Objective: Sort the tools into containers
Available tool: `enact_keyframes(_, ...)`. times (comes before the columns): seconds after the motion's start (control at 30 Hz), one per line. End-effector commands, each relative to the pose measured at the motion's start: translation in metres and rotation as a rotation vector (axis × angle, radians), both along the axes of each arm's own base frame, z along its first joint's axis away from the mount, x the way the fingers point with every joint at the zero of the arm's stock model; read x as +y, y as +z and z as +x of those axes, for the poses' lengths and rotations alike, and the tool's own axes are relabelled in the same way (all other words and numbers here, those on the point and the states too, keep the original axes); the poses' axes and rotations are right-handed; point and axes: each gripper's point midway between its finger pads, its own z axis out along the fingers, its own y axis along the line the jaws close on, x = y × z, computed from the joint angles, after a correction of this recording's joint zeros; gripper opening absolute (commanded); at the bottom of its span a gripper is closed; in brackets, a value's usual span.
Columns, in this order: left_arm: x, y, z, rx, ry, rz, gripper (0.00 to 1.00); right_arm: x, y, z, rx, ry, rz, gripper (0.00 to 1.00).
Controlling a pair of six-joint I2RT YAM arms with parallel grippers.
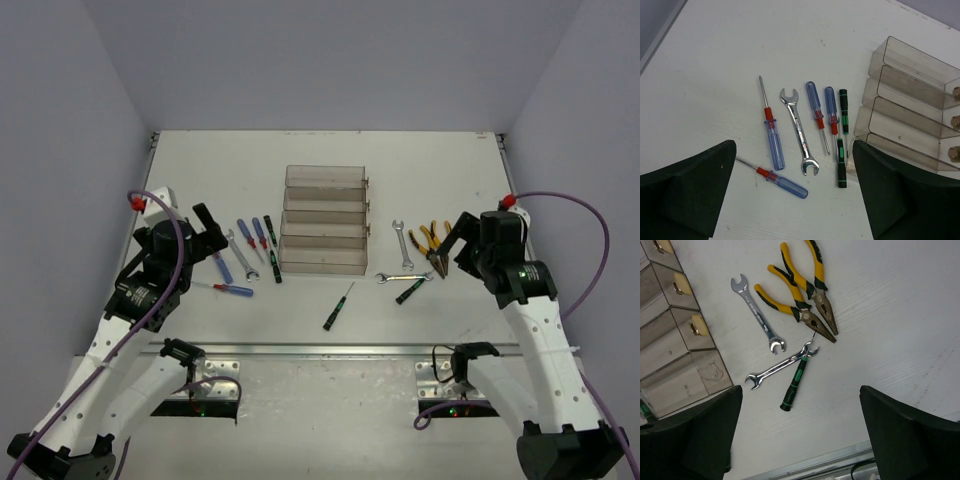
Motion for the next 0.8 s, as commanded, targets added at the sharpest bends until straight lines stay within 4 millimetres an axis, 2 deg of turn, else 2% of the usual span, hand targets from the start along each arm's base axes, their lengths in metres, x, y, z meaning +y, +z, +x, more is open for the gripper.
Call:
enact_keyframes(0.0, 0.000, 0.010, 0.003, -0.039, 0.014, -0.014, 1.00, -0.014, 0.011, -0.002, -0.012, -0.144, 0.001, 0.99)
enact_keyframes(0.13, 0.000, 0.010, 0.003, -0.039, 0.012, -0.014, 1.00, -0.014, 0.005, -0.006, -0.016, -0.218, 0.057, 0.99)
enact_keyframes(0.33, 0.000, 0.010, 0.002, -0.043, 0.012, -0.017, 1.00, -0.003, -0.011, -0.007, 0.062, -0.218, 0.108, 0.99)
enact_keyframes(0.43, -0.001, 0.010, 0.003, -0.042, 0.006, -0.018, 1.00, 0.012, -0.030, -0.011, 0.140, -0.214, 0.189, 0.99)
enact_keyframes(0.5, -0.002, 0.009, 0.004, -0.038, 0.003, -0.017, 1.00, 0.031, -0.057, -0.017, 0.219, -0.226, 0.293, 0.99)
enact_keyframes(0.53, -0.002, 0.008, 0.004, -0.034, 0.002, -0.016, 1.00, 0.036, -0.064, -0.018, 0.237, -0.244, 0.317, 0.98)
enact_keyframes(0.63, -0.002, 0.007, 0.004, -0.031, 0.000, -0.015, 1.00, 0.035, -0.101, -0.035, 0.319, -0.328, 0.309, 0.92)
enact_keyframes(0.77, -0.004, 0.008, 0.004, -0.039, -0.012, -0.021, 1.00, 0.038, -0.118, -0.037, 0.332, -0.350, 0.246, 0.88)
